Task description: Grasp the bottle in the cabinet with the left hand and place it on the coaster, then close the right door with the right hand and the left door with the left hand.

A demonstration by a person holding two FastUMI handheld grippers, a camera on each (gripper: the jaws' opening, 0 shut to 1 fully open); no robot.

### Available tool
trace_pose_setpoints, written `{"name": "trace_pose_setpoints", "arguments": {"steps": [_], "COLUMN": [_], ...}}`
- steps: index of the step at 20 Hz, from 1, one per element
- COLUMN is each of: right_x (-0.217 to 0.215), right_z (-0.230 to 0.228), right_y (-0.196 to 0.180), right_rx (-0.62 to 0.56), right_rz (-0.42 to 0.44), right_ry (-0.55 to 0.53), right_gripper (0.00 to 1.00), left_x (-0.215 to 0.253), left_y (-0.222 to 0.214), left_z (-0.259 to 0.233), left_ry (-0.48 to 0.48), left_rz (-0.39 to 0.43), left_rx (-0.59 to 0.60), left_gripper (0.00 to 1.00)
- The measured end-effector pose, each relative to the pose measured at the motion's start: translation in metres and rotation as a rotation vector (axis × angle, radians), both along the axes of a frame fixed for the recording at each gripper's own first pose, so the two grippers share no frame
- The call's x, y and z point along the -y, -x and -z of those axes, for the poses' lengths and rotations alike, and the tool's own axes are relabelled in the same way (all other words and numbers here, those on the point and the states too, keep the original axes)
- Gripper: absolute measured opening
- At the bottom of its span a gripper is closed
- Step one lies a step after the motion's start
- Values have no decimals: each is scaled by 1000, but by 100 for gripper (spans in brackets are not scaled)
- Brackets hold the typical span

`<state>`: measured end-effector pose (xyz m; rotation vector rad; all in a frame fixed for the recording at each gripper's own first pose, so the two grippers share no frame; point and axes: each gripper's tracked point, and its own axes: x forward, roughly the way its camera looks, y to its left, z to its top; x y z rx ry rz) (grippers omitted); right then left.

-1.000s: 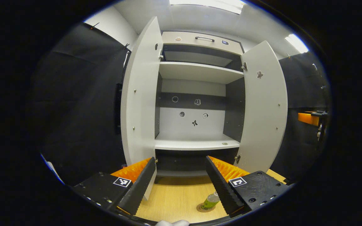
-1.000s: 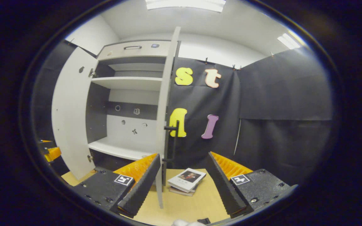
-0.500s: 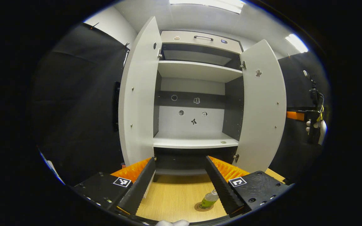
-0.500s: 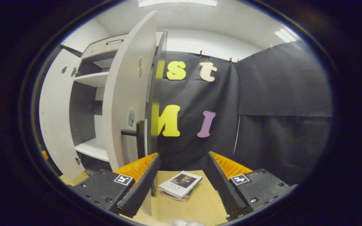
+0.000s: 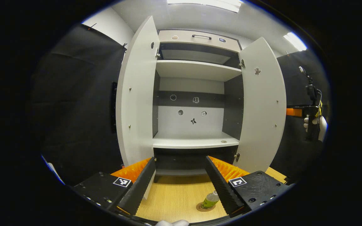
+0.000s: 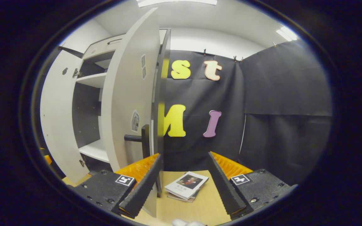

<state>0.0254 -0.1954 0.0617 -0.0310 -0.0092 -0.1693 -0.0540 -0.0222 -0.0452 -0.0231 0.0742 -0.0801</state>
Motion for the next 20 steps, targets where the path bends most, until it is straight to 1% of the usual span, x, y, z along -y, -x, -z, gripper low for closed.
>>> {"name": "trace_pose_setpoints", "arguments": {"steps": [3,7,8,11,12,14,16,17,18,19,20], "right_x": [-6,-22,-27,-51,-60,-81,-102,-112,-122,-132,-143], "right_z": [0,2,3,3,4,4,4,4,4,3,3], "right_y": [1,2,2,2,0,-4,-10,-14,-18,-22,-26], "right_rx": [3,-2,-3,-9,-11,-13,-18,-20,-19,-16,-11], "right_rz": [9,-13,-19,-59,-76,-114,-148,-165,-178,-194,-217], "right_ry": [-4,-33,-33,-27,-25,-20,-7,2,9,18,27], "right_gripper": [96,96,94,94,96,96,96,94,96,94,96], "left_x": [-4,-7,-9,-13,-14,-18,-21,-22,-24,-26,-27], "left_y": [-2,-3,-3,-2,-1,1,2,3,3,3,4], "left_z": [1,1,2,2,2,3,4,3,2,2,1], "left_ry": [-1,-2,-4,-4,-4,-5,-6,-8,-11,-13,-13], "left_rz": [-2,-6,-9,-19,-23,-34,-45,-51,-57,-61,-65], "left_rx": [-3,-4,-4,-6,-9,-9,-9,-8,-7,-7,-7], "left_gripper": [97,97,97,97,97,97,97,97,97,97,97]}}
